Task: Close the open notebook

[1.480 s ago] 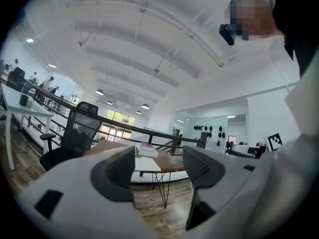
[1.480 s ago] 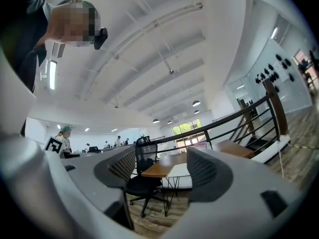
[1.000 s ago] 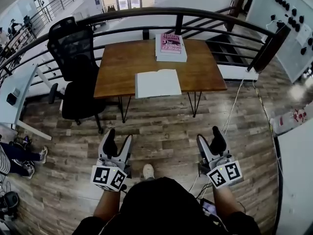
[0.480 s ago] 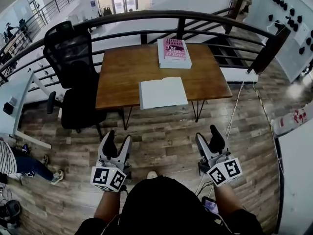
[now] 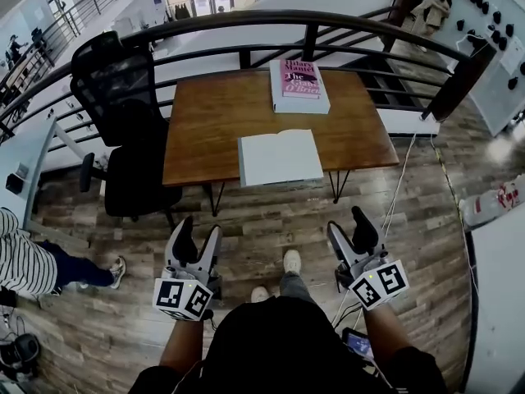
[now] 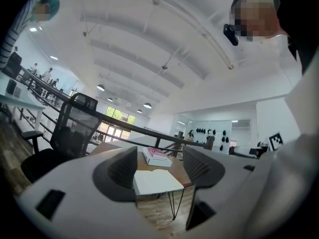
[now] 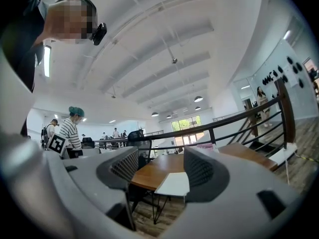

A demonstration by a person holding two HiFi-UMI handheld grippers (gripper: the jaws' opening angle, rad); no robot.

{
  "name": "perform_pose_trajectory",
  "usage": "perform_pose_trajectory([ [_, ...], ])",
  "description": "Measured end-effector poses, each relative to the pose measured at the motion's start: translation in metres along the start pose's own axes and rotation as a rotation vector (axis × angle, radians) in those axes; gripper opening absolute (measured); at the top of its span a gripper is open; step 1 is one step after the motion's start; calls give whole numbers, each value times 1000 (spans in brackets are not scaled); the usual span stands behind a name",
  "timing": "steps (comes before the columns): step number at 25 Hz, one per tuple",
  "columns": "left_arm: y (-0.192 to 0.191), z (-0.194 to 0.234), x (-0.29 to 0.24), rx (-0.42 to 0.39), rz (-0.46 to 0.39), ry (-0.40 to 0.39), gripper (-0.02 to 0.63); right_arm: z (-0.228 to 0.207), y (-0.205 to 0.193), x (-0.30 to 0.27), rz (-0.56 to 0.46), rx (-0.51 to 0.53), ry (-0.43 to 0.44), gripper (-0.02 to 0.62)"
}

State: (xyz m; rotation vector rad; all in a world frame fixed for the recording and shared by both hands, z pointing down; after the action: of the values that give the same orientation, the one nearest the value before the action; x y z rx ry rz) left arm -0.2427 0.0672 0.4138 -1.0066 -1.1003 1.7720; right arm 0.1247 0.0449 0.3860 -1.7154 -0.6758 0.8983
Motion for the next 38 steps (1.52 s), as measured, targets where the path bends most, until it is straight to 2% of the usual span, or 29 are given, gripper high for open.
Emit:
perform_pose_trajectory([
  [11,30,7,-68,2,-35,39,291,-61,36,-66,-33,14,59,265],
  [19,33,14,-117,65,-20,77,290,-102,51,-121,-15,42,121,264],
  [28,18,16,-159,119,29,156,290,-151,51,-169,52,30,185,262],
  [38,-18,7,-184,204,126,212,282,-189,35,-183,100,-21,229,268],
])
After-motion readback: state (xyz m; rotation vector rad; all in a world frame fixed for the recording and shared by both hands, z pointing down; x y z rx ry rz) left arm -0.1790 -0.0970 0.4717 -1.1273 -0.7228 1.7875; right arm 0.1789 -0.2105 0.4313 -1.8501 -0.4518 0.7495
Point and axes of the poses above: the fingertips, and each gripper's own axes: x backward along the fingers, z to its left, y out of its top, the point moved 9 cm from there along x, backward along the fingers, and after that the axes turned 13 degrees about z, right-handed, at the moved point
